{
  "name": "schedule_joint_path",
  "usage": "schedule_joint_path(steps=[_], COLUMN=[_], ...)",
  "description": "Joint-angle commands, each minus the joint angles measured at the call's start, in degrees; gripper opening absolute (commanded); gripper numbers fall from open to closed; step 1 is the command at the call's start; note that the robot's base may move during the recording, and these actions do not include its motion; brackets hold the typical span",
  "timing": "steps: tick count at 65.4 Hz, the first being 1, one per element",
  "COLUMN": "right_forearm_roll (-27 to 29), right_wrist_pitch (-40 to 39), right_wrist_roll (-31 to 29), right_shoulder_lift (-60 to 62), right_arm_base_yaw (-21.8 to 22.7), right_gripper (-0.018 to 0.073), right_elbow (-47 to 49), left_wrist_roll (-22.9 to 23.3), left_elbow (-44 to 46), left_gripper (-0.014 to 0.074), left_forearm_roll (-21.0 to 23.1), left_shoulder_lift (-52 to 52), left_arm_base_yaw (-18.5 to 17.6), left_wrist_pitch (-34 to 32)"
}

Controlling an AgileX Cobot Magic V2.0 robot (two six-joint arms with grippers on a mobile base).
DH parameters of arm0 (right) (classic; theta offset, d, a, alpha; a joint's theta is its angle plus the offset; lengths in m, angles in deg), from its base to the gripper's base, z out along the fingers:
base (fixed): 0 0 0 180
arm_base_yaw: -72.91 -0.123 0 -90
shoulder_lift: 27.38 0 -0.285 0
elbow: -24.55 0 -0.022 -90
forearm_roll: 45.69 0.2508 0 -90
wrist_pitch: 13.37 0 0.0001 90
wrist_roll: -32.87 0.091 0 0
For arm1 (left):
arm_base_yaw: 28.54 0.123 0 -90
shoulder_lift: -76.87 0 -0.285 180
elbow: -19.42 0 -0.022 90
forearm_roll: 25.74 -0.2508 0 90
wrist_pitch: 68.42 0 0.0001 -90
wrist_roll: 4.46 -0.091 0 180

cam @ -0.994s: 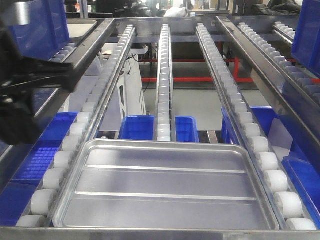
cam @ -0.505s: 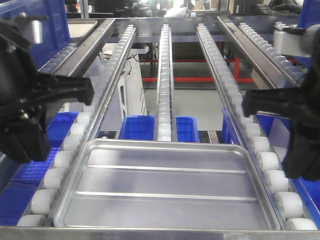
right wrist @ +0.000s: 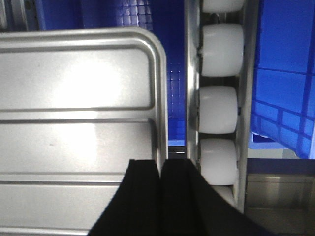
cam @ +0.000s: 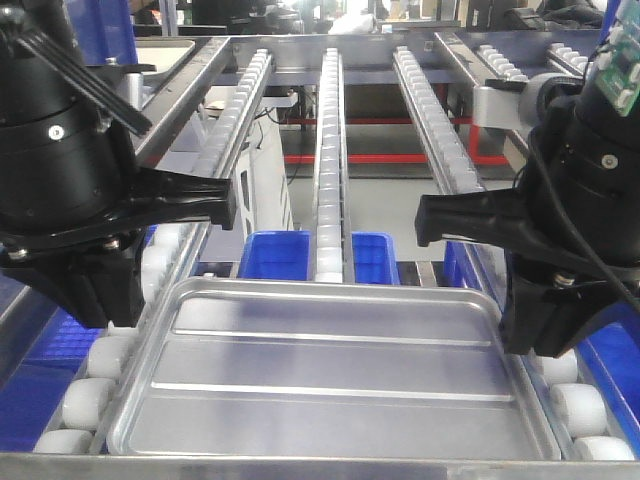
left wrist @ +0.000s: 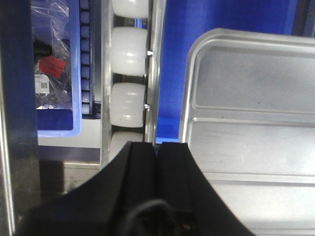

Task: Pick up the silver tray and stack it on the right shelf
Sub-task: 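Move both grippers down over the tray's two side rims, then lower both open grippers onto the tray rims and close them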

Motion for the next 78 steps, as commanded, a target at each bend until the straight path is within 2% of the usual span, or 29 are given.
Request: schedule_joint_path(steps=[1, 26, 40, 50, 53, 63, 65, 69, 78], right_forearm_roll=[-0.92, -0.92, -0.77, -0.75, -0.73, -0.69, -0.69, -0.69, -0.69], right_wrist_pitch=[0.00, 0.32, 0.68, 0.79, 0.67, -0.84, -1.29, -1.41, -0.56], right_wrist_roll=[-0.67, -0.61, -0.61, -0.61, -0.61, -0.61, -0.61, -0.61, -0.61], right_shoulder_lift=[1.67, 1.67, 1.67, 1.67, 1.67, 1.47, 1.31, 0.67, -0.84], right_arm_base_yaw=[0.10, 0.10, 0.10, 0.10, 0.10, 0.10, 0.10, 0.10, 0.10], right_gripper=[0.0077, 0.0077, 0.0078, 0.0085, 0.0099, 0.0218, 0.0253, 0.0337, 0.0536], right_elbow=[1.84, 1.84, 1.84, 1.84, 1.84, 1.84, 1.84, 1.84, 1.79], left_wrist_roll=[0.71, 0.61, 0.07, 0.07, 0.07, 0.07, 0.07, 0.07, 0.07], left_elbow=[1.77, 1.77, 1.77, 1.77, 1.77, 1.77, 1.77, 1.77, 1.77], left_gripper=[-0.0094, -0.0094, -0.0094, -0.0085, -0.0040, 0.0329, 0.0369, 0.0403, 0.0386], left_forearm_roll=[-1.19, -1.19, -1.19, -1.19, -1.19, -0.55, -0.04, 0.66, 1.35], left_shoulder_lift=[-1.83, -1.83, -1.83, -1.83, -1.83, -1.28, -1.18, -0.67, 0.18], left_arm_base_yaw=[-0.54, -0.54, -0.54, -0.54, -0.54, -0.83, -1.07, -1.50, -1.61], left_wrist_pitch=[-1.24, -1.44, -4.32, -2.22, -1.38, -5.09, -5.61, -5.44, -5.15])
